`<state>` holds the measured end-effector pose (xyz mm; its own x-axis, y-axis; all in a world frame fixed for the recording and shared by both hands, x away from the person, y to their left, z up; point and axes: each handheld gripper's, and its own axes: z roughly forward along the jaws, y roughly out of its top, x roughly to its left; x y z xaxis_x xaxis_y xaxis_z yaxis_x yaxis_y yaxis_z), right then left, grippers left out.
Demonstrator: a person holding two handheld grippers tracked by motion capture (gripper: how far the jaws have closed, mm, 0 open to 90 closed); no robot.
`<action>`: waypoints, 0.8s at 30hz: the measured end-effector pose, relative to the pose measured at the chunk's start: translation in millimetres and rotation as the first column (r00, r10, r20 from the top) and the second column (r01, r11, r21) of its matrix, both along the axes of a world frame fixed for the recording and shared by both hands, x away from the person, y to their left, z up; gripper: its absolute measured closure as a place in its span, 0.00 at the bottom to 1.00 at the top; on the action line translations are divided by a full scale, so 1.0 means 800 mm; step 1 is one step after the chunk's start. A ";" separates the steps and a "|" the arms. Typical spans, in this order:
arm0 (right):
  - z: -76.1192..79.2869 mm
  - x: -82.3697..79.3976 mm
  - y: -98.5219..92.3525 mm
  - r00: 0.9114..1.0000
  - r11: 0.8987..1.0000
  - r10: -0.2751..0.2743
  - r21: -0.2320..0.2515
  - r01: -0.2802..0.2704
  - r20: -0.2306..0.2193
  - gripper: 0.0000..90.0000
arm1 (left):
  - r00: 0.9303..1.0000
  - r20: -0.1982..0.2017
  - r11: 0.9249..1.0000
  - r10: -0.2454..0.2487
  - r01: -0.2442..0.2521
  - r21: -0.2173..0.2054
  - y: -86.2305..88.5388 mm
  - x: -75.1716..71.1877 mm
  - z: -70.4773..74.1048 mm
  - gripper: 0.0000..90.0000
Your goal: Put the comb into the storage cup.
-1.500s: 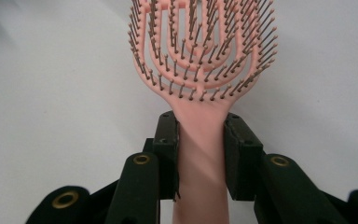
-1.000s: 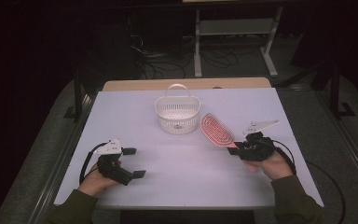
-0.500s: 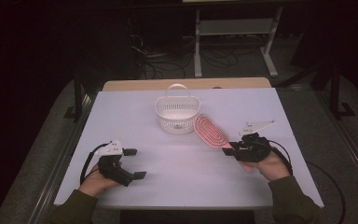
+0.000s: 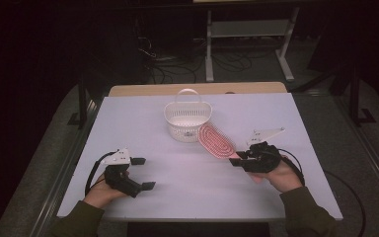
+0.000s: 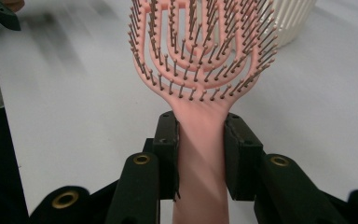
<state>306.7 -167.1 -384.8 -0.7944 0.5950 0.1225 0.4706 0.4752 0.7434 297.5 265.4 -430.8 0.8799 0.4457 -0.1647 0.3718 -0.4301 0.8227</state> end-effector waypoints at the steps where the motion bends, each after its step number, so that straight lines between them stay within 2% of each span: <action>1: 0.000 0.000 0.001 1.000 1.000 0.008 0.001 -0.008 0.001 0.76 | 1.000 0.000 1.000 0.000 0.000 0.001 0.000 0.000 0.000 0.00; 24: 0.007 0.010 0.041 0.995 0.996 0.093 -0.001 -0.093 0.021 0.76 | 1.000 -0.003 1.000 0.001 -0.001 0.006 -0.001 0.000 -0.001 0.00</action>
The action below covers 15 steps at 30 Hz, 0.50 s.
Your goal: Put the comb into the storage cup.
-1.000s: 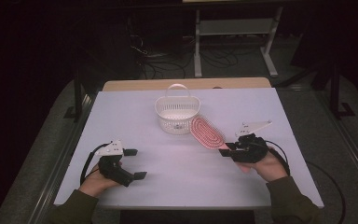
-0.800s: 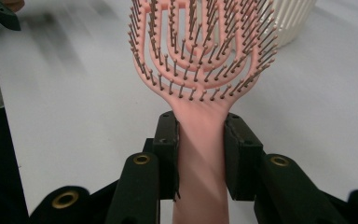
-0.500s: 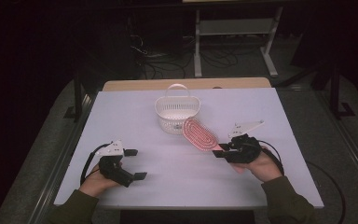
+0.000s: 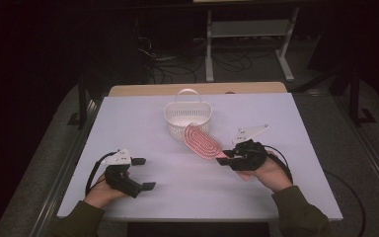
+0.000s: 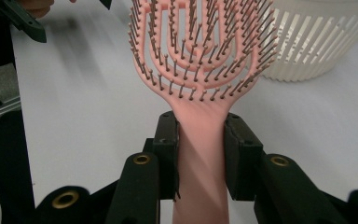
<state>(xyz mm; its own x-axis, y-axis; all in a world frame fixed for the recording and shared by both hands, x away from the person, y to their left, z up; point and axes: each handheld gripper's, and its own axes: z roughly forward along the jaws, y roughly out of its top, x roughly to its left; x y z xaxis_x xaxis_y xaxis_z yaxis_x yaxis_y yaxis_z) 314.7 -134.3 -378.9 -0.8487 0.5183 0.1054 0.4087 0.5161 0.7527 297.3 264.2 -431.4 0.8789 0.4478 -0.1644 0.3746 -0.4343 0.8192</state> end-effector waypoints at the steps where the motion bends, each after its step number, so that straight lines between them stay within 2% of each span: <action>1: 0.001 0.001 0.002 1.000 1.000 0.003 0.001 -0.003 -0.001 0.77 | 1.000 0.000 1.000 0.002 -0.002 0.000 0.000 0.000 0.000 0.00; 15: -0.002 0.011 0.024 0.999 0.999 0.054 -0.004 -0.054 -0.002 0.76 | 1.000 -0.014 1.000 0.002 -0.002 -0.005 0.000 0.001 0.000 0.00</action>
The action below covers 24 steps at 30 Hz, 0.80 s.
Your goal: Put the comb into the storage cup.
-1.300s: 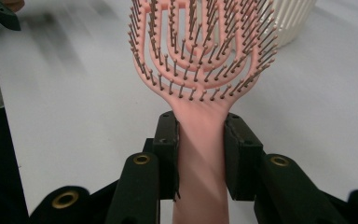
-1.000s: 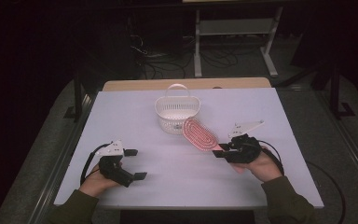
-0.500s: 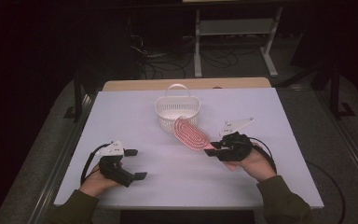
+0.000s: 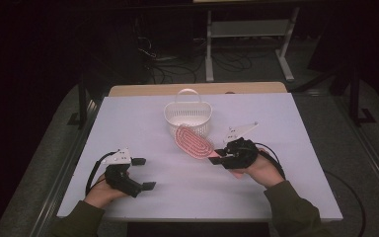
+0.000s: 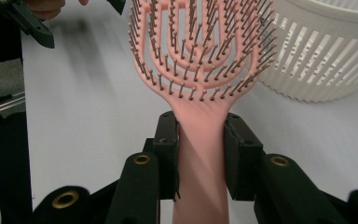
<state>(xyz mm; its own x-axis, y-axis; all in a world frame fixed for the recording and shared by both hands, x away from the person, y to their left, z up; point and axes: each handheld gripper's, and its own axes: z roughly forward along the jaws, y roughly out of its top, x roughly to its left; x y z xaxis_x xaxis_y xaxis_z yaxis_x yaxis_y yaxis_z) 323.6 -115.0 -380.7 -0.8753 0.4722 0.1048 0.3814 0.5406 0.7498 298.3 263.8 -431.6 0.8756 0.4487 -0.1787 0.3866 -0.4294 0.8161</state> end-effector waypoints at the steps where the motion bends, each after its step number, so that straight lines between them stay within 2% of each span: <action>1: 0.000 0.001 0.002 1.000 1.000 0.004 0.001 -0.004 0.002 0.76 | 1.000 -0.001 1.000 -0.001 0.001 -0.001 0.000 0.000 0.000 0.00; 3: -0.001 0.003 0.005 1.000 1.000 0.010 0.000 -0.010 0.004 0.76 | 1.000 -0.004 1.000 -0.003 0.003 -0.003 0.000 0.000 0.000 0.00; 7: -0.003 0.006 0.011 1.000 1.000 0.020 -0.003 -0.020 0.002 0.76 | 1.000 -0.013 0.999 -0.006 0.006 -0.036 -0.002 0.001 0.004 0.00; 17: -0.008 0.010 0.024 0.999 0.999 0.044 -0.013 -0.044 0.004 0.76 | 1.000 -0.011 0.998 -0.029 0.029 -0.049 -0.015 0.005 0.012 0.00; 24: -0.005 0.009 0.019 1.000 1.000 0.025 -0.006 -0.025 0.009 0.76 | 0.999 -0.006 0.997 -0.041 0.040 -0.064 -0.028 0.013 0.030 0.00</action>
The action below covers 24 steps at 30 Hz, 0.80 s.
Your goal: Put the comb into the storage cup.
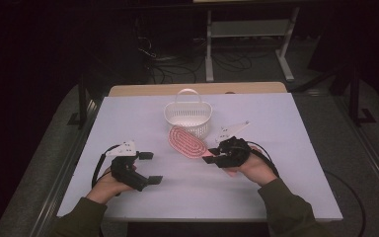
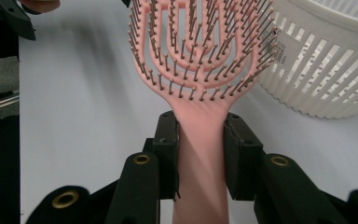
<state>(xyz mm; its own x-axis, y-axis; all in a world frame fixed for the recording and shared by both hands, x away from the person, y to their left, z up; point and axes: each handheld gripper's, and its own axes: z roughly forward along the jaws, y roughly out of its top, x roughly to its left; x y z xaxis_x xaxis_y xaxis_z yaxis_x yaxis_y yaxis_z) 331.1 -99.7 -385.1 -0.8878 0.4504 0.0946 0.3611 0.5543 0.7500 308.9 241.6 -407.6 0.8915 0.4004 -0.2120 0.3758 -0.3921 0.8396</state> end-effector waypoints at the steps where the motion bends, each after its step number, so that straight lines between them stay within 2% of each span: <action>1: 0.000 0.000 -0.001 1.000 1.000 0.000 0.001 0.000 0.003 0.76 | 1.000 0.000 1.000 -0.001 0.001 -0.002 -0.002 0.001 0.002 0.00; 10: 0.002 0.002 -0.007 1.000 1.000 -0.021 0.011 0.021 0.011 0.76 | 1.000 0.005 1.000 -0.014 0.014 -0.010 -0.013 0.011 0.014 0.00; 24: 0.008 0.000 -0.021 0.998 0.998 -0.054 0.033 0.053 0.034 0.76 | 0.998 0.017 0.998 -0.067 0.067 0.011 -0.032 0.033 0.033 0.00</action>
